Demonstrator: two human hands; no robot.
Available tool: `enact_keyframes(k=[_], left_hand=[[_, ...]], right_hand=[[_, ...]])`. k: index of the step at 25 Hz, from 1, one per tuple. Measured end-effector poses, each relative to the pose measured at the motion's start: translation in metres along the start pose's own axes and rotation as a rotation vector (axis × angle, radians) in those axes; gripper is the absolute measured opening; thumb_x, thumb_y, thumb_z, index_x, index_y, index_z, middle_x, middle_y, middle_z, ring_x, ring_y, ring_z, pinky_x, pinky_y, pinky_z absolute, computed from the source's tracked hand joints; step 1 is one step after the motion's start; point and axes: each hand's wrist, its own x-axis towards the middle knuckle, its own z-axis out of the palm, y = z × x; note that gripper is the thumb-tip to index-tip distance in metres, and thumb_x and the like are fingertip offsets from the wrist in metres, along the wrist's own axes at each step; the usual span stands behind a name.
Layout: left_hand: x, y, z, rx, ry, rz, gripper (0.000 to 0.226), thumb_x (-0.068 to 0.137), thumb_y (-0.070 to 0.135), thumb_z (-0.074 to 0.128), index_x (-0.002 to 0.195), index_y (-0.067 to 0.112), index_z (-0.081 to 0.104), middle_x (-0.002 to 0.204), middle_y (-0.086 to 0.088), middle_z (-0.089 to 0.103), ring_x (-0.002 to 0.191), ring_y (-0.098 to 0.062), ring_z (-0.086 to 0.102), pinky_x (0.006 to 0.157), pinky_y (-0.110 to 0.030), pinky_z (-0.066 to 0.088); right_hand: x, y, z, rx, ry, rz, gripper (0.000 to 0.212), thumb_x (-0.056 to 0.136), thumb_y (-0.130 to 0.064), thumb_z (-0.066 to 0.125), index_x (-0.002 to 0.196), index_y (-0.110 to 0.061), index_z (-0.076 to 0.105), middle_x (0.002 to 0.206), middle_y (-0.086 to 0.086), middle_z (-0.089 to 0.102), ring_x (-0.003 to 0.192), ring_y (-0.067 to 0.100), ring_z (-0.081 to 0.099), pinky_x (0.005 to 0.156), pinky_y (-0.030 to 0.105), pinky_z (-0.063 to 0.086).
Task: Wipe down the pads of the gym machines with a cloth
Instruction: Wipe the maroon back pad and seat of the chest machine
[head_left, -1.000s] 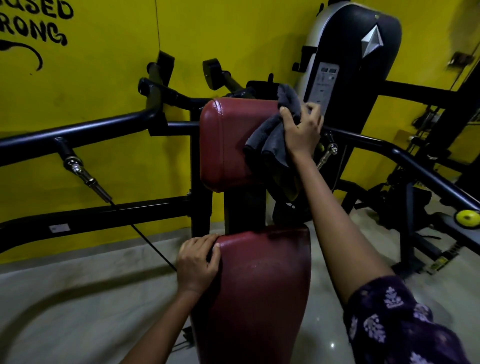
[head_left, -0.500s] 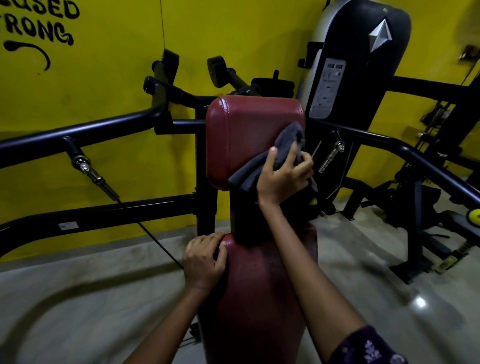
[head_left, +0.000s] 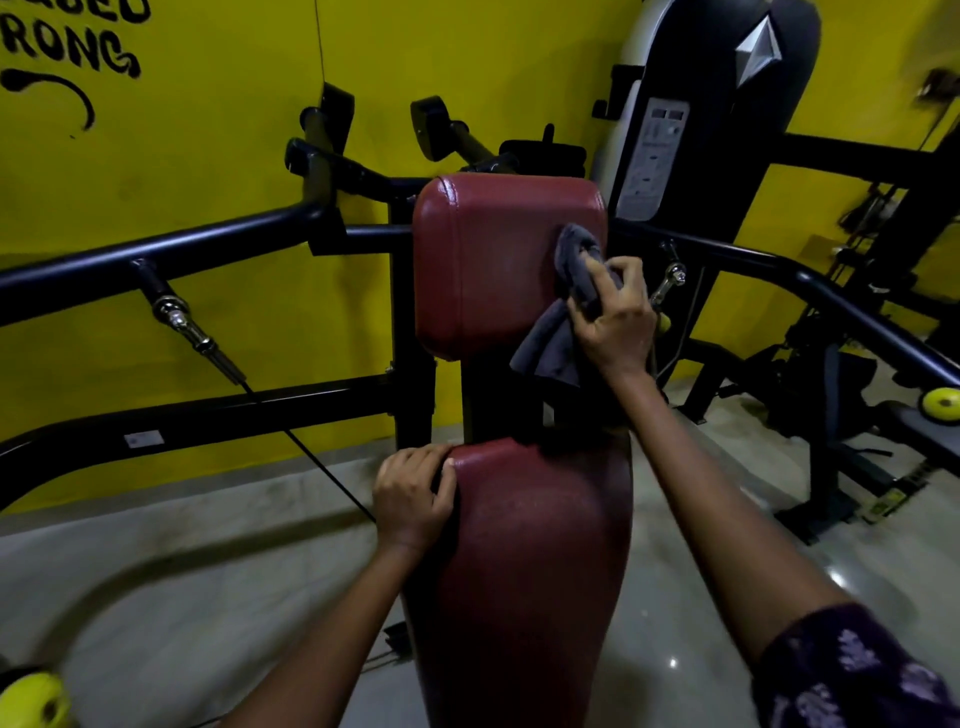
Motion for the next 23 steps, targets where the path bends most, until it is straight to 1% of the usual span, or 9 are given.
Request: enact_keyframes(k=[5, 10, 11, 13, 15, 16, 19, 21, 23], left_hand=[[0.001, 0.001, -0.004, -0.007, -0.066, -0.039, 0.037, 0.088, 0.033, 0.041, 0.099, 0.013, 0.07, 0.092, -0.002, 0.071, 0.081, -0.023, 0.063, 0.074, -0.034, 0.046], [-0.01, -0.003, -0.009, 0.018, -0.138, -0.021, 0.045, 0.094, 0.036, 0.034, 0.117, 0.012, 0.064, 0.109, -0.007, 0.066, 0.098, -0.025, 0.06, 0.083, -0.037, 0.045], [-0.017, -0.006, -0.012, 0.011, -0.141, -0.048, 0.046, 0.095, 0.037, 0.034, 0.122, 0.013, 0.062, 0.114, -0.008, 0.063, 0.103, -0.025, 0.057, 0.086, -0.037, 0.045], [-0.029, -0.009, -0.018, -0.026, -0.164, -0.114, 0.05, 0.095, 0.042, 0.03, 0.131, 0.018, 0.055, 0.126, -0.008, 0.056, 0.115, -0.025, 0.049, 0.092, -0.036, 0.043], [-0.031, -0.012, -0.021, -0.068, -0.21, -0.144, 0.056, 0.093, 0.047, 0.026, 0.136, 0.021, 0.05, 0.132, -0.007, 0.051, 0.121, -0.024, 0.043, 0.097, -0.033, 0.038], [-0.031, -0.013, -0.02, -0.095, -0.217, -0.154, 0.057, 0.093, 0.049, 0.025, 0.136, 0.021, 0.049, 0.133, -0.006, 0.05, 0.122, -0.024, 0.042, 0.099, -0.03, 0.034], [-0.029, -0.017, -0.015, -0.192, -0.187, -0.181, 0.057, 0.094, 0.047, 0.026, 0.135, 0.014, 0.049, 0.133, -0.006, 0.052, 0.124, -0.024, 0.043, 0.103, -0.019, 0.023], [-0.032, -0.02, -0.013, -0.221, -0.162, -0.181, 0.055, 0.095, 0.045, 0.028, 0.133, 0.012, 0.05, 0.133, -0.006, 0.052, 0.124, -0.024, 0.044, 0.103, -0.015, 0.02], [-0.034, -0.021, -0.013, -0.232, -0.166, -0.189, 0.057, 0.094, 0.046, 0.028, 0.135, 0.013, 0.049, 0.134, -0.007, 0.05, 0.125, -0.021, 0.042, 0.102, -0.016, 0.021]], right_hand=[[-0.025, 0.005, -0.044, 0.027, -0.029, -0.036, 0.047, 0.079, -0.035, 0.051, 0.116, -0.01, 0.064, 0.101, 0.017, 0.055, 0.085, 0.033, 0.059, 0.061, 0.033, 0.046], [-0.096, 0.013, -0.025, 0.011, -0.181, -0.098, 0.043, 0.08, -0.035, 0.054, 0.115, -0.013, 0.064, 0.098, 0.014, 0.054, 0.084, 0.032, 0.058, 0.058, 0.031, 0.045], [-0.11, 0.016, -0.015, 0.001, -0.245, -0.065, 0.041, 0.081, -0.032, 0.057, 0.117, -0.013, 0.063, 0.098, 0.015, 0.053, 0.086, 0.033, 0.057, 0.059, 0.032, 0.045], [-0.132, 0.017, 0.011, -0.032, -0.355, 0.158, 0.037, 0.087, -0.03, 0.061, 0.119, -0.013, 0.063, 0.103, 0.017, 0.052, 0.095, 0.036, 0.054, 0.068, 0.038, 0.044], [-0.147, 0.0, 0.031, -0.096, -0.36, 0.38, 0.035, 0.089, -0.034, 0.06, 0.117, -0.015, 0.064, 0.109, 0.016, 0.052, 0.101, 0.037, 0.051, 0.077, 0.042, 0.041], [-0.152, -0.013, 0.037, -0.122, -0.331, 0.401, 0.033, 0.089, -0.035, 0.06, 0.115, -0.016, 0.065, 0.109, 0.016, 0.053, 0.1, 0.036, 0.051, 0.078, 0.043, 0.041], [-0.162, -0.049, 0.046, -0.116, -0.316, 0.148, 0.032, 0.083, -0.036, 0.061, 0.11, -0.02, 0.066, 0.102, 0.012, 0.057, 0.089, 0.032, 0.053, 0.07, 0.04, 0.043], [-0.166, -0.048, 0.043, -0.108, -0.373, -0.072, 0.04, 0.079, -0.038, 0.051, 0.111, -0.02, 0.065, 0.102, 0.011, 0.058, 0.085, 0.032, 0.054, 0.067, 0.038, 0.043], [-0.161, -0.026, 0.04, -0.08, -0.384, -0.115, 0.042, 0.079, -0.036, 0.051, 0.112, -0.015, 0.064, 0.103, 0.014, 0.058, 0.086, 0.035, 0.055, 0.067, 0.04, 0.044]])
